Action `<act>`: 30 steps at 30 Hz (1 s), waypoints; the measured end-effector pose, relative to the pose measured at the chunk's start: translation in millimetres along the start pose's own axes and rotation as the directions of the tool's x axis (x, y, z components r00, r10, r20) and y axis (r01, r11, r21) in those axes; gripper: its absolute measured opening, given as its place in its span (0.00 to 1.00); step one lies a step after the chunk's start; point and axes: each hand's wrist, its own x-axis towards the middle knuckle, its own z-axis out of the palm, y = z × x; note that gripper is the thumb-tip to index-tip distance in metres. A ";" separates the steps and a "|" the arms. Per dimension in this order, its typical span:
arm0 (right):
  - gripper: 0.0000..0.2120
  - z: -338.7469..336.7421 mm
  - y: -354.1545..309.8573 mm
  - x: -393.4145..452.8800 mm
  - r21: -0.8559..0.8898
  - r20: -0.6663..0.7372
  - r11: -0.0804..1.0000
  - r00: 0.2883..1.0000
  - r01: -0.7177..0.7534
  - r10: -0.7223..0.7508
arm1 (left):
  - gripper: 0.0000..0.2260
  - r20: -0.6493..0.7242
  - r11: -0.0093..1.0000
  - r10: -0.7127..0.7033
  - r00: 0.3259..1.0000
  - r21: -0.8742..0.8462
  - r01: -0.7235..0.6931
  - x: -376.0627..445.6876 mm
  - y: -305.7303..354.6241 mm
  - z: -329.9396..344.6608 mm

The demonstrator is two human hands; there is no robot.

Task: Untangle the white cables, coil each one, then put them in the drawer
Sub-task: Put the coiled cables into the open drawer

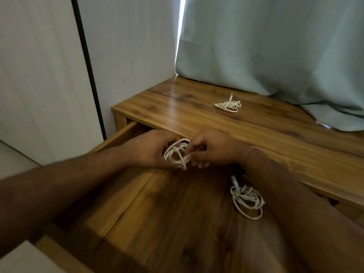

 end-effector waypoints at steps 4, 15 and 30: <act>0.09 41.0 3.9 15.2 -0.406 0.004 0.914 1.000 -0.002 0.004 | 0.23 0.108 0.997 -0.059 0.992 0.053 0.054 -14.0 -8.7 27.9; 0.07 40.4 10.0 2.6 -0.250 -0.407 0.968 0.908 -0.006 -0.099 | 0.13 0.226 0.966 -0.079 0.971 0.259 0.018 2.8 -11.8 1.7; 0.27 -31.7 91.6 45.7 -0.278 -0.741 0.714 0.617 -0.643 0.267 | 0.19 -0.174 0.971 -0.205 0.963 0.084 0.222 165.4 11.4 32.1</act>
